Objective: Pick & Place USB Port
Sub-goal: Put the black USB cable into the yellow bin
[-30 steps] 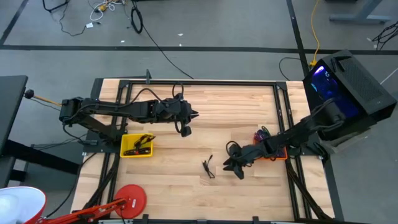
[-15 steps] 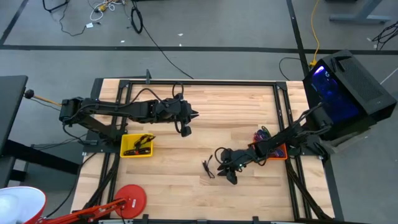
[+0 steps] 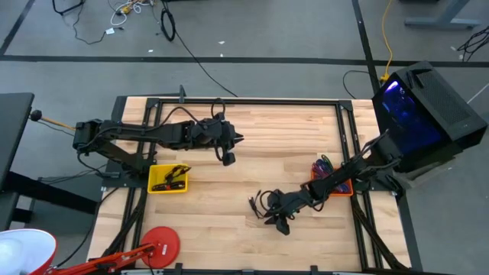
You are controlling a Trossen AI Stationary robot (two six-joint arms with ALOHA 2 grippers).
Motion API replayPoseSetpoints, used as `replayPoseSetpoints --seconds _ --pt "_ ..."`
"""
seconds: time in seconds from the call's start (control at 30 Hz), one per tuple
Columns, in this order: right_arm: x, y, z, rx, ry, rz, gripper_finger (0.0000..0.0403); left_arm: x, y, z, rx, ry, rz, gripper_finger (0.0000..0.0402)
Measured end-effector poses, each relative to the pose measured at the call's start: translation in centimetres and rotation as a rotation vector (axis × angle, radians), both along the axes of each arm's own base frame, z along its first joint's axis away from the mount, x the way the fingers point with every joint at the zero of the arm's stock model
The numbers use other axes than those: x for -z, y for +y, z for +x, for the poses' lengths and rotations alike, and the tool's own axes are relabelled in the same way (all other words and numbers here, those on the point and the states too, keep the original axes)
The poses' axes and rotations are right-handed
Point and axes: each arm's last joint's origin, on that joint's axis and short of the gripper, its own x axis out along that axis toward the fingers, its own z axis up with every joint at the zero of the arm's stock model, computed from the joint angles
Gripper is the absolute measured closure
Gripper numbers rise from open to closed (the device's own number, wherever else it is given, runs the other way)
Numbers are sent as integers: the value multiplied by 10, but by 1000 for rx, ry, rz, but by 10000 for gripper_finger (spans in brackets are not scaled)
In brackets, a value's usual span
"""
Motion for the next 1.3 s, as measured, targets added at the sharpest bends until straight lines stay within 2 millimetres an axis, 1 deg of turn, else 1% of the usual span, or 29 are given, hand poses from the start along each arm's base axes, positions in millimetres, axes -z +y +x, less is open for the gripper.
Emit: replayPoseSetpoints --seconds 0.4,0.87,1.0,1.07,1.17,1.23,1.3 --pt "-1 -1 2 38 -44 -79 259 0 1 0 -7 -3 -6 353" --pt "-1 -4 3 48 -46 -76 259 0 1 0 -6 -3 -6 353" --pt "-2 -2 5 43 -55 -37 259 0 1 0 -6 -3 -6 353" --pt "0 1 7 36 -47 -31 259 0 1 0 -6 -3 -6 353" --pt "9 5 15 11 -19 -59 259 -1 1 0 -6 -14 -5 353" --pt "16 6 22 -35 -2 -67 259 -1 1 1 -5 -18 -5 353" --pt "16 4 26 -86 9 -62 259 -1 1 1 -1 -19 -6 353"
